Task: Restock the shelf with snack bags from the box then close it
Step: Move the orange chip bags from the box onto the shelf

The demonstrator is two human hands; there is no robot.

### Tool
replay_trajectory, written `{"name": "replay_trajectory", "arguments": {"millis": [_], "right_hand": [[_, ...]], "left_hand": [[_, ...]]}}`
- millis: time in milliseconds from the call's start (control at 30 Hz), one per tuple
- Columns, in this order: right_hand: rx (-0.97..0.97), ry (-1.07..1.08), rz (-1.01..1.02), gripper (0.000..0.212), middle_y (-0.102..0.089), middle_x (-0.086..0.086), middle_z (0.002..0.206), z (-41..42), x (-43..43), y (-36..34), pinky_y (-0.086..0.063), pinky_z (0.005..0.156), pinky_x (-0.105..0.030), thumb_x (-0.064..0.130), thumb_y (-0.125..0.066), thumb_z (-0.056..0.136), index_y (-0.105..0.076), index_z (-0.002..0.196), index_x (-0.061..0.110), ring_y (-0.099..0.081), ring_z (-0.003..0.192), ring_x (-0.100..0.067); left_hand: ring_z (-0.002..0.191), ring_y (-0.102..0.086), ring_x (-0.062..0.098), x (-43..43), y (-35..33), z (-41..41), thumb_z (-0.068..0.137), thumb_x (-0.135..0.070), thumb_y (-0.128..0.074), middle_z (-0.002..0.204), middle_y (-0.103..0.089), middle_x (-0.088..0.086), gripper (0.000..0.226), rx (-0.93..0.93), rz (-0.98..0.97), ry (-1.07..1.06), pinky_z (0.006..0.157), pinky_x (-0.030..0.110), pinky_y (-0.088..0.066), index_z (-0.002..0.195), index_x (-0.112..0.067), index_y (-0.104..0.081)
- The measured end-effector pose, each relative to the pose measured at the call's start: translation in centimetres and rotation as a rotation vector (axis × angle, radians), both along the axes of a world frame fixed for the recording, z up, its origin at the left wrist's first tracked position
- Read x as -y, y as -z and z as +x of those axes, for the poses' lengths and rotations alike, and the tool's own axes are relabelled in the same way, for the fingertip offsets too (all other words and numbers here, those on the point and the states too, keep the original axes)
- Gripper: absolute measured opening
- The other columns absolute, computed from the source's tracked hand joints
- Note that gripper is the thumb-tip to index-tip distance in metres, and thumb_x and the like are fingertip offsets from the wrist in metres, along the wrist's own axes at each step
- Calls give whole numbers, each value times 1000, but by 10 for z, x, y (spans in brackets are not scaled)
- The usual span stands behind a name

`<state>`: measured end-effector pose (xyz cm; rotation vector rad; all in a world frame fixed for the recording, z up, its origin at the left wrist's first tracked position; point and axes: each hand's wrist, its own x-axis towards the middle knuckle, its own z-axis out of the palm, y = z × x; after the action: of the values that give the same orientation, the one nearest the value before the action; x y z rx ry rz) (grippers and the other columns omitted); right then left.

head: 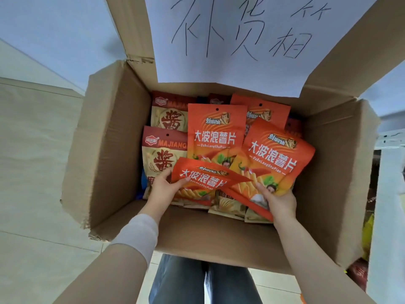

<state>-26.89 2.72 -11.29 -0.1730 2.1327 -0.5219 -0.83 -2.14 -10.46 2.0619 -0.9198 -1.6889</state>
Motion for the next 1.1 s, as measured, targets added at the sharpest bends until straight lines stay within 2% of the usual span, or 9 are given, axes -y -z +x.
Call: {"name": "replay_trajectory", "arguments": {"millis": [133, 233, 367, 500, 667, 800, 867, 967, 1100], "right_hand": [[36, 12, -69, 28, -61, -2, 96, -4, -16, -40, -47, 91, -42, 30, -75, 75, -56, 93, 21, -56, 93, -23], [74, 35, -152, 35, -58, 5, 90, -6, -33, -86, -46, 87, -38, 30, -77, 74, -53, 99, 24, -54, 90, -19], [40, 37, -197, 29, -57, 3, 86, -3, -72, -144, -46, 91, -44, 28, -77, 74, -50, 85, 24, -55, 93, -23], [38, 137, -217, 33, -61, -3, 100, 15, -127, -195, -51, 85, -44, 41, -72, 76, -51, 98, 28, -60, 91, -26], [107, 341, -406, 10, -64, -5, 95, 45, -208, -270, -51, 77, -40, 30, -64, 86, -54, 87, 26, -62, 83, -22], [47, 387, -550, 27, -66, -5, 93, 57, -280, -330, -51, 64, -27, 27, -68, 84, -59, 106, 14, -64, 84, -20], [-24, 445, -590, 22, -64, -2, 79, 59, -320, -354, -47, 58, -22, 21, -74, 78, -61, 93, 13, -60, 73, -18], [-124, 535, -593, 24, -67, -5, 72, 55, -385, -378, -51, 64, -34, 30, -77, 68, -63, 80, 14, -62, 69, -28], [-233, 642, -621, 19, -68, -13, 78, 50, -481, -408, -55, 56, -36, 14, -75, 76, -64, 90, 5, -66, 63, -25]], "left_hand": [[100, -62, 13, 5, -41, 3, 80, -28, -73, 105, -66, -6, 39, -23, -76, -50, 89, 33, -51, 114, -26, -55], [90, -63, 8, 11, -91, -1, 84, -26, -69, 98, -66, -9, 34, -34, -184, -75, 77, 24, -52, 115, -21, -54], [89, -66, 14, 10, -159, -5, 86, -29, -67, 94, -67, -8, 26, -91, -262, -63, 79, 32, -53, 109, -23, -57], [87, -65, 10, 1, -228, -12, 85, -30, -67, 92, -67, -10, 14, -172, -367, 11, 80, 31, -52, 97, -30, -60], [91, -63, 13, -26, -318, -28, 84, -34, -67, 92, -65, -12, 14, -249, -542, 165, 81, 29, -48, 95, -30, -60], [89, -63, 12, -65, -384, -61, 84, -34, -68, 94, -65, -7, 23, -345, -673, 263, 79, 25, -48, 103, -26, -59], [81, -62, 3, -94, -413, -85, 84, -33, -68, 91, -65, -12, 22, -428, -714, 323, 70, 16, -49, 103, -27, -59], [72, -58, -7, -146, -454, -122, 84, -34, -68, 82, -61, -21, 16, -539, -751, 438, 53, 4, -46, 96, -30, -58], [77, -60, -4, -233, -492, -171, 83, -35, -69, 81, -63, -21, 12, -655, -785, 543, 65, 15, -48, 79, -37, -58]]}}
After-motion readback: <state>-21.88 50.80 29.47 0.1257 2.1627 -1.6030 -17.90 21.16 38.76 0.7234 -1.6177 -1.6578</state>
